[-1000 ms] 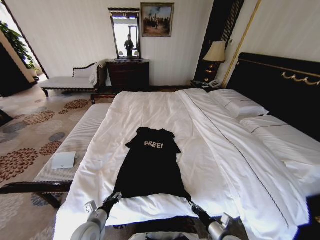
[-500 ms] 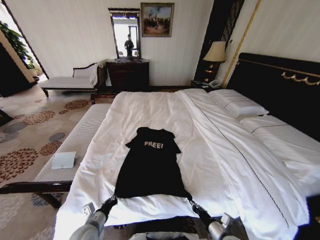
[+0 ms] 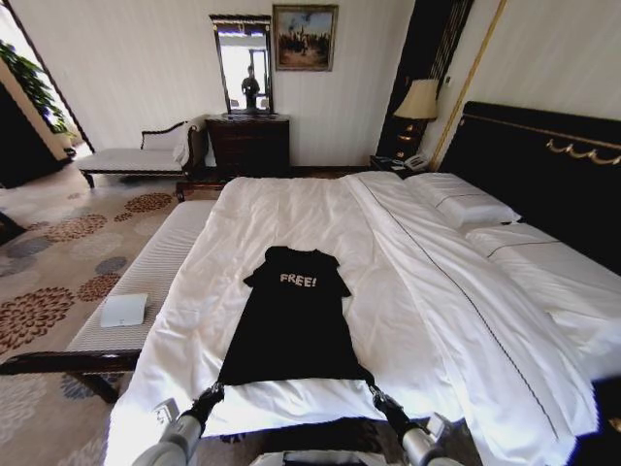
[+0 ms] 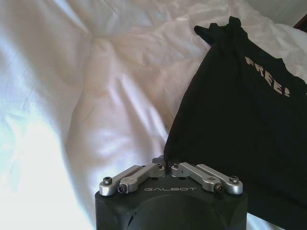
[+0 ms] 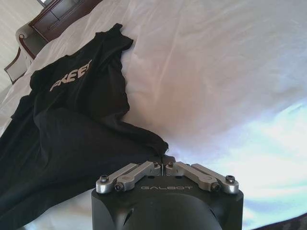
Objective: Fold the clothes on the bed.
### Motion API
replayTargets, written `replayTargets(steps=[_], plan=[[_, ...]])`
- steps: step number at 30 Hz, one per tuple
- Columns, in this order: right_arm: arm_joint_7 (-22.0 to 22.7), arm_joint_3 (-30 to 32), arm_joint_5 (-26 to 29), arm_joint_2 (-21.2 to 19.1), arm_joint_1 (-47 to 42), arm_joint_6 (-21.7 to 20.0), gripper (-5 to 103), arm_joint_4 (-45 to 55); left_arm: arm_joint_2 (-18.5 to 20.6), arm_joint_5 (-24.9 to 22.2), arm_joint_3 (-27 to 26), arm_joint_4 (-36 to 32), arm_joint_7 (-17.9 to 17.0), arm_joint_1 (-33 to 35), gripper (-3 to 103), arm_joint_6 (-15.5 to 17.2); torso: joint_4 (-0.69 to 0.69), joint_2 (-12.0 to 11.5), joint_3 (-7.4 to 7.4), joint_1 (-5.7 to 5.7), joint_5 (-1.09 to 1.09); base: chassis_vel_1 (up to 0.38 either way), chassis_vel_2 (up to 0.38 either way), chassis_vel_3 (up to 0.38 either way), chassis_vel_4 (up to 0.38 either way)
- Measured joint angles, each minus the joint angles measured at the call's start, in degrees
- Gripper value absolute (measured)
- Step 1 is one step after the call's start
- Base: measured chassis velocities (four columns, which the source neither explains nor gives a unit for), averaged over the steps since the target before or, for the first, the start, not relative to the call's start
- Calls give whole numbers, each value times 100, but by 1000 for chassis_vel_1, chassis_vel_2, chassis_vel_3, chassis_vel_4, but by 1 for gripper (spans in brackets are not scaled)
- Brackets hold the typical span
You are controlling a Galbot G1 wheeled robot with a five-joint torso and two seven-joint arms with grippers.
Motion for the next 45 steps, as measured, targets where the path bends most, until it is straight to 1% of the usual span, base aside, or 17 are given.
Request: replayTargets(steps=[7,17,21,24,25,29,37,41,44,45], plan=[[48,-31,-160,40,-16,-68,0,-15,-1,-15,-34,-19,22,55,1,-13,0,-1,1,2,0,0,0,0,0],[84,-57,-203,83,-143,37,0,-8,-40,-15,-110,-81,90,252,1,-55,0,-1,0,1,0,0,0,0,0],[102,-56,-234,126,-200,24,0,109,-115,-15,-159,-218,90,411,1,-85,0,-1,0,2,0,0,0,0,0],[167,-55,-365,190,-314,-78,0,324,-287,-33,-277,-435,90,642,1,-107,0,-2,0,2,0,0,0,0,0],[167,-55,-365,190,-314,-78,0,324,-287,-33,-277,-435,90,642,1,-107,0,-2,0,2,0,0,0,0,0],[208,-105,-715,239,-657,-216,0,627,-442,-112,-563,-716,158,1059,1,-174,0,-1,0,2,0,0,0,0,0],[280,-255,-1092,328,-991,-252,0,777,-421,-293,-946,-830,308,1605,1,-343,0,-2,0,2,0,0,0,0,0],[373,-253,-1190,333,-1091,-350,0,813,-441,-262,-918,-841,321,1771,1,-420,0,-2,0,2,0,0,0,0,0],[431,-282,-1502,358,-1243,-445,0,848,-495,-98,-732,-849,304,1941,1,-477,1,-2,0,2,0,0,0,0,0],[431,-282,-1502,358,-1243,-445,0,848,-495,-98,-732,-849,304,1941,1,-477,1,-2,0,2,0,0,0,0,0]])
